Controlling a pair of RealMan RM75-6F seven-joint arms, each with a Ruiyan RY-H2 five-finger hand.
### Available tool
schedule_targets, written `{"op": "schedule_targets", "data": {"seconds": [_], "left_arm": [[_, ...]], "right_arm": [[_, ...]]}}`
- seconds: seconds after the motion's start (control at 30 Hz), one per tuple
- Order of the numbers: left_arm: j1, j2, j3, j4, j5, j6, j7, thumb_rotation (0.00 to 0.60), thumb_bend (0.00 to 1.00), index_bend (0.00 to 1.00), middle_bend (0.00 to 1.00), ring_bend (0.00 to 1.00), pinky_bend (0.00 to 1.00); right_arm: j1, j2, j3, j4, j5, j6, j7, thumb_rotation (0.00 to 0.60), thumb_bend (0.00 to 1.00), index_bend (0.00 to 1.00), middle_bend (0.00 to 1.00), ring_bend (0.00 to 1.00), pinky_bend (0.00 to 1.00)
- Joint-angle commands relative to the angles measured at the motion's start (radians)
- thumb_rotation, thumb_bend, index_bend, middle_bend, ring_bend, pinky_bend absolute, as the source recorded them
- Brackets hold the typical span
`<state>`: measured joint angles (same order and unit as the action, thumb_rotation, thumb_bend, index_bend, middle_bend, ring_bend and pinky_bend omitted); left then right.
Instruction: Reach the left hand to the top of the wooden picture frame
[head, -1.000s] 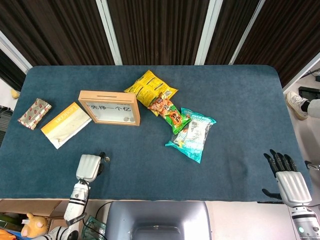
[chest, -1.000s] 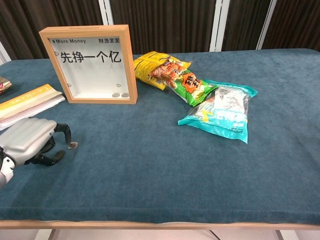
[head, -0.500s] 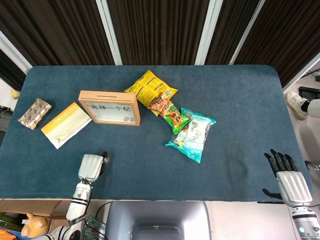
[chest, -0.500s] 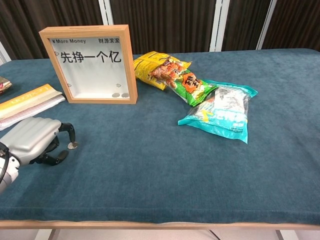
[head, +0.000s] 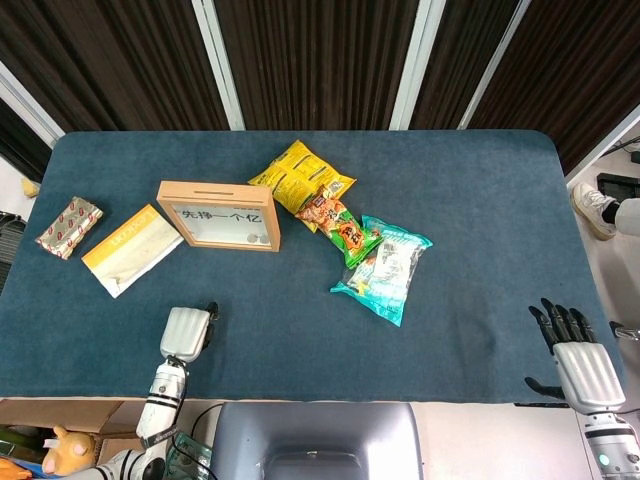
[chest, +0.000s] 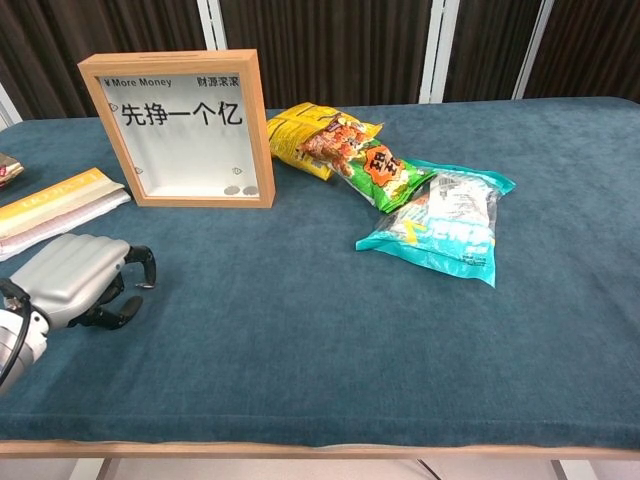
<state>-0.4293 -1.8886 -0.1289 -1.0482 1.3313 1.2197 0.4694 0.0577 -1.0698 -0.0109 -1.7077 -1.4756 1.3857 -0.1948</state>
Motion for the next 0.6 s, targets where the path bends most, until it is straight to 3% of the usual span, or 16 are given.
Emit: {"op": "schedule_targets", "data": {"seconds": [0.03,0.27,0.43,0.6], "left_arm": [[-0.002,-0.002,-0.002,0.003,-0.004,-0.003,0.002,0.600,0.35,0.43,1.00,1.00,1.00],[-0.007,-0.007,-0.008,0.014,-0.003,0.004,-0.016,0.600,0.35,0.49,1.00,1.00,1.00],[-0.008,-0.021,-0.012,0.037,0.000,0.018,-0.030,0.600,0.40,0.58,1.00,1.00,1.00],[-0.009,-0.024,-0.013,0.046,0.008,0.033,-0.042,0.600,0.43,0.59,1.00,1.00,1.00]], "right_arm": [[-0.001,0.001,0.000,0.000,-0.001,0.001,0.001,0.600,0.17,0.00,0.00,0.00,0.00],[0.000,0.001,-0.001,0.000,-0.001,0.000,0.001,0.600,0.17,0.00,0.00,0.00,0.00],[0.000,0.000,-0.002,0.000,-0.002,0.000,-0.001,0.600,0.17,0.00,0.00,0.00,0.00],[0.000,-0.001,-0.001,0.000,-0.001,-0.002,-0.003,0.600,0.17,0.00,0.00,0.00,0.00]]}}
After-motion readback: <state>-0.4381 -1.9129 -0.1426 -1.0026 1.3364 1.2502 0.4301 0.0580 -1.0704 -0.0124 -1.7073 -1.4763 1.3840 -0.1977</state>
